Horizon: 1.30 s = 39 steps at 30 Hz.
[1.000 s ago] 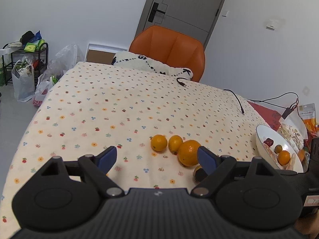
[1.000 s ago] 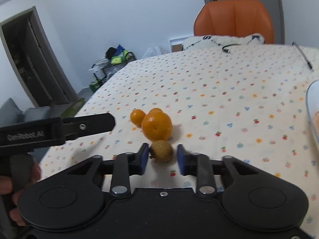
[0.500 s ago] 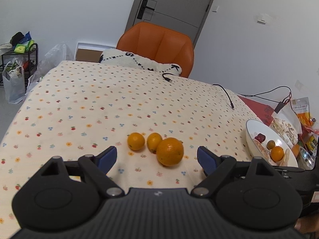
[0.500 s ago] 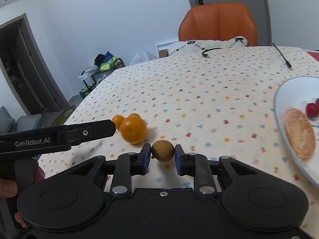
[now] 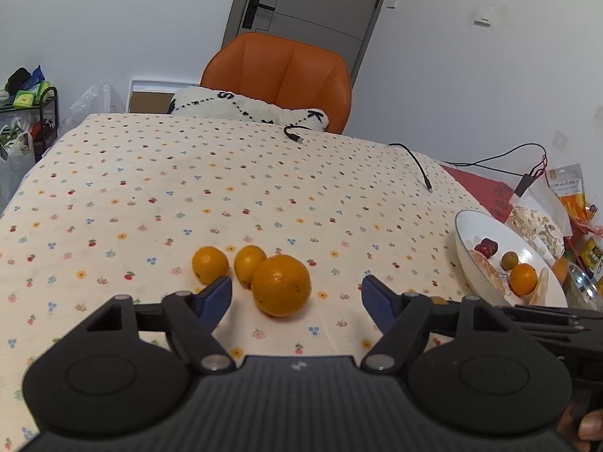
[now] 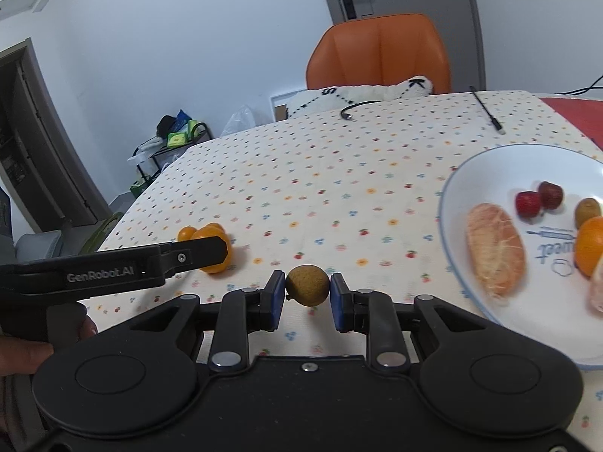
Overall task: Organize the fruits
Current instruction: 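Grasp the large orange with the left tool while the right tool lifts the kiwi, then carry the orange in the left tool while the right tool carries the kiwi to the plate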
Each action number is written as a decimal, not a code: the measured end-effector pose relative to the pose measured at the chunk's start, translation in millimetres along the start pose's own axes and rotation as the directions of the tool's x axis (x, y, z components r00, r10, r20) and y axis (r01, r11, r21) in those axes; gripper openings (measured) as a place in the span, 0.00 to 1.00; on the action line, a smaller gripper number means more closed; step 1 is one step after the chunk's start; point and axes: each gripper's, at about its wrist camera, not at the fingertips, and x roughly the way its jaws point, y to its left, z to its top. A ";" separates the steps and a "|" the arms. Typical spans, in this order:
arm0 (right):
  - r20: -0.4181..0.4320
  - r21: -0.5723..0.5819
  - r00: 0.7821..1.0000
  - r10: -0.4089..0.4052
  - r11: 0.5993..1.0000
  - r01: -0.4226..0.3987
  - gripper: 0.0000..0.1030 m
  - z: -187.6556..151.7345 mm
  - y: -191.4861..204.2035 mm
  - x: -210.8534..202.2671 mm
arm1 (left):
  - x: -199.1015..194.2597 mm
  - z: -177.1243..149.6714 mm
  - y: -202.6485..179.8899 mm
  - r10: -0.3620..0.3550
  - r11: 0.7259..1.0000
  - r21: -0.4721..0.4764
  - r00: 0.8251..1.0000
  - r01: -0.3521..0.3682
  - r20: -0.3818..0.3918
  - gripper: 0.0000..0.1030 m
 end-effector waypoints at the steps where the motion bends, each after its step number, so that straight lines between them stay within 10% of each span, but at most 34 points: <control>1: 0.001 0.002 1.000 -0.004 1.000 0.004 0.23 -0.2 -1.4 -1.6 | 2.0 -0.6 -0.8 0.013 1.000 0.003 1.000 -0.013 -0.001 0.67; 7: 0.010 0.009 1.000 -0.021 1.000 0.020 0.23 -0.5 -7.8 -9.0 | 14.8 -4.6 2.1 0.062 0.998 -0.008 0.998 -0.062 -0.021 0.36; 39: 0.102 0.052 0.992 -0.071 0.996 0.066 0.23 0.4 -40.1 -58.0 | -9.3 7.3 -66.8 -0.055 0.996 0.078 0.998 0.052 0.030 0.34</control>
